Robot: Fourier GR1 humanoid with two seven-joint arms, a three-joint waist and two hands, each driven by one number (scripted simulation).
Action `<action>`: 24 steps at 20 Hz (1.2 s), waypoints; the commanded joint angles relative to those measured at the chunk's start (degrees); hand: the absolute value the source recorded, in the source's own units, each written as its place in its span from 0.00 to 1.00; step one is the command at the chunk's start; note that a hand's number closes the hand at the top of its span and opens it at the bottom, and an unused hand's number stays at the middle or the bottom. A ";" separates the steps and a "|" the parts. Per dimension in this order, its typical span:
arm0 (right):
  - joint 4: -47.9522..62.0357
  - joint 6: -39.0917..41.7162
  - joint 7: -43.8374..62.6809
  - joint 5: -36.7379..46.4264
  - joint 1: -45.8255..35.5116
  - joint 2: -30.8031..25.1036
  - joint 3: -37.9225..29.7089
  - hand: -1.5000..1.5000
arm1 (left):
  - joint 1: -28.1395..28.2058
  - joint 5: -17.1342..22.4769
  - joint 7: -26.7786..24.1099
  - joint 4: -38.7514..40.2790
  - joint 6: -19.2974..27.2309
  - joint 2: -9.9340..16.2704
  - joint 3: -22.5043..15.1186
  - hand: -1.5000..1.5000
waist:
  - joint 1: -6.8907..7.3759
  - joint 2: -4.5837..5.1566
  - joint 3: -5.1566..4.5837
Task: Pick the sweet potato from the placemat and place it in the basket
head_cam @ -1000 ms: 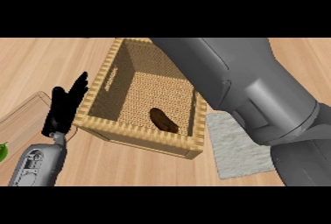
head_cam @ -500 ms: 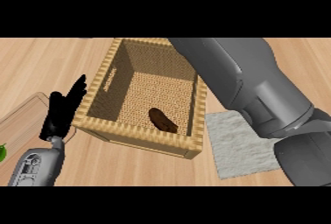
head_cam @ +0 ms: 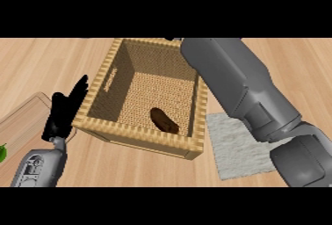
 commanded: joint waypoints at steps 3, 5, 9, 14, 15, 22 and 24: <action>-2.00 -7.70 -3.41 0.10 3.97 1.97 -2.36 0.00 | -1.45 0.10 0.69 1.21 -0.88 1.40 1.27 0.50 | -0.40 -0.25 0.01; -2.44 -9.44 -7.07 -0.43 4.55 0.08 -3.78 0.00 | 0.65 0.90 -1.77 1.83 -2.00 1.79 1.81 0.50 | -0.21 -0.14 0.00; -4.68 -18.01 -8.16 0.11 5.53 -1.52 -5.46 0.00 | -0.24 -0.43 -0.18 0.67 0.10 0.42 1.02 0.50 | -0.59 -0.21 0.01; -7.86 -26.55 -3.44 2.06 7.42 -3.35 -6.52 0.00 | 1.72 0.23 1.01 -1.48 -0.51 -0.22 0.52 0.50 | -1.08 -0.71 0.03; -6.89 -27.34 -4.38 0.79 8.07 -3.91 -8.41 0.00 | -0.29 -0.43 0.71 -0.32 0.24 -0.06 0.85 0.50 | -0.80 -0.37 0.02; -22.94 -18.95 -2.27 -3.69 19.46 -15.05 -11.37 0.00 | 0.93 1.58 1.92 -1.25 -1.84 2.81 3.63 0.50 | -3.26 -1.28 0.08; -29.91 -15.23 -1.22 -4.62 25.80 -16.03 -10.09 0.00 | 4.49 0.54 0.56 -2.39 -0.65 1.93 3.01 0.50 | -3.80 -1.66 0.08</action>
